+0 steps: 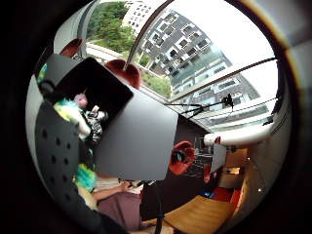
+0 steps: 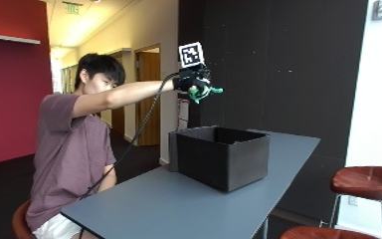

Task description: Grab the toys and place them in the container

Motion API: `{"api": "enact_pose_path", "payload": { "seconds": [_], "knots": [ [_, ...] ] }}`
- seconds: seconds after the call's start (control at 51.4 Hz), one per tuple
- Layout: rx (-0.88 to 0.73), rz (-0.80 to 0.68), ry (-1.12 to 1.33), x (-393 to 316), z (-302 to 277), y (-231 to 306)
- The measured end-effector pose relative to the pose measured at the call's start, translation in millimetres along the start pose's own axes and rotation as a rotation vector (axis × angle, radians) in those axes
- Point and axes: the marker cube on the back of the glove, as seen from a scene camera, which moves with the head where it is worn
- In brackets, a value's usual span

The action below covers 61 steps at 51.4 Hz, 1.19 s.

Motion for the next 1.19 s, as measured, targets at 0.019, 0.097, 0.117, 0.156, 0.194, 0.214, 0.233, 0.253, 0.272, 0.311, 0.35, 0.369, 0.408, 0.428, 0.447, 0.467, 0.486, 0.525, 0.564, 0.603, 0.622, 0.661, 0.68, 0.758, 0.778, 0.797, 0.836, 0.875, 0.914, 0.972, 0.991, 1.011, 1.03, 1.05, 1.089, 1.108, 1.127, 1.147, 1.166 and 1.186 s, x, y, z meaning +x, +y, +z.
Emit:
{"api": "enact_pose_path", "payload": {
  "seconds": [0.019, 0.097, 0.117, 0.156, 0.194, 0.214, 0.233, 0.253, 0.272, 0.311, 0.35, 0.369, 0.408, 0.428, 0.447, 0.467, 0.486, 0.525, 0.564, 0.603, 0.622, 0.661, 0.68, 0.758, 0.778, 0.797, 0.836, 0.875, 0.914, 0.972, 0.991, 1.011, 1.03, 1.05, 1.089, 1.108, 1.127, 1.147, 1.166, 1.186],
  "knots": [
    [0.006, 0.008, 0.011, -2.3, 2.7, -4.2],
    [0.026, 0.126, 0.114, -4.2, 18.2, -23.9],
    [0.031, 0.164, 0.135, -3.7, 21.9, -28.6],
    [0.04, 0.245, 0.179, -2.2, 28.3, -36.8],
    [0.037, 0.272, 0.217, -1.8, 34.3, -41.4],
    [0.031, 0.272, 0.236, -2.9, 37.9, -43.5],
    [0.024, 0.281, 0.254, -5.0, 42.3, -46.3],
    [0.011, 0.302, 0.268, -8.3, 47.5, -49.9],
    [-0.011, 0.328, 0.272, -12.6, 53.4, -53.7],
    [-0.1, 0.362, 0.269, -20.7, 66.9, -59.1],
    [-0.246, 0.356, 0.261, -24.0, 80.9, -59.5],
    [-0.324, 0.346, 0.248, -24.1, 86.9, -58.6],
    [-0.455, 0.324, 0.203, -21.8, 95.8, -55.9],
    [-0.503, 0.308, 0.184, -19.0, 98.9, -54.1],
    [-0.54, 0.295, 0.177, -14.7, 101.7, -52.2],
    [-0.563, 0.298, 0.188, -9.6, 104.5, -50.9],
    [-0.572, 0.317, 0.213, -4.6, 107.2, -50.5],
    [-0.561, 0.338, 0.246, 0.7, 111.2, -51.5],
    [-0.536, 0.268, 0.214, 0.8, 111.7, -51.7],
    [-0.519, 0.17, 0.175, 2.6, 110.4, -49.9],
    [-0.514, 0.146, 0.168, 4.5, 109.8, -49.1],
    [-0.503, 0.17, 0.168, 8.5, 109.5, -49.6],
    [-0.496, 0.21, 0.176, 9.9, 109.7, -50.7],
    [-0.477, 0.285, 0.211, 10.9, 109.6, -52.2],
    [-0.474, 0.281, 0.214, 11.3, 109.1, -51.6],
    [-0.471, 0.284, 0.22, 11.6, 108.8, -51.2],
    [-0.462, 0.311, 0.233, 10.3, 108.4, -51.2],
    [-0.452, 0.346, 0.232, 6.7, 107.7, -51.6],
    [-0.447, 0.331, 0.209, 3.5, 105.3, -50.3],
    [-0.441, 0.251, 0.129, -5.3, 99.4, -48.1],
    [-0.439, 0.244, 0.104, -8.2, 97.4, -48.0],
    [-0.435, 0.247, 0.087, -10.0, 95.6, -48.0],
    [-0.432, 0.254, 0.078, -10.8, 93.9, -47.9],
    [-0.429, 0.26, 0.079, -10.7, 92.5, -47.5],
    [-0.427, 0.28, 0.131, -5.7, 91.3, -45.6],
    [-0.427, 0.293, 0.172, -1.3, 91.1, -44.3],
    [-0.428, 0.295, 0.196, 2.0, 90.6, -43.0],
    [-0.427, 0.278, 0.193, 2.6, 89.6, -42.0],
    [-0.426, 0.252, 0.17, 1.1, 88.5, -41.3],
    [-0.425, 0.233, 0.149, -0.5, 87.7, -40.9]
  ]
}}
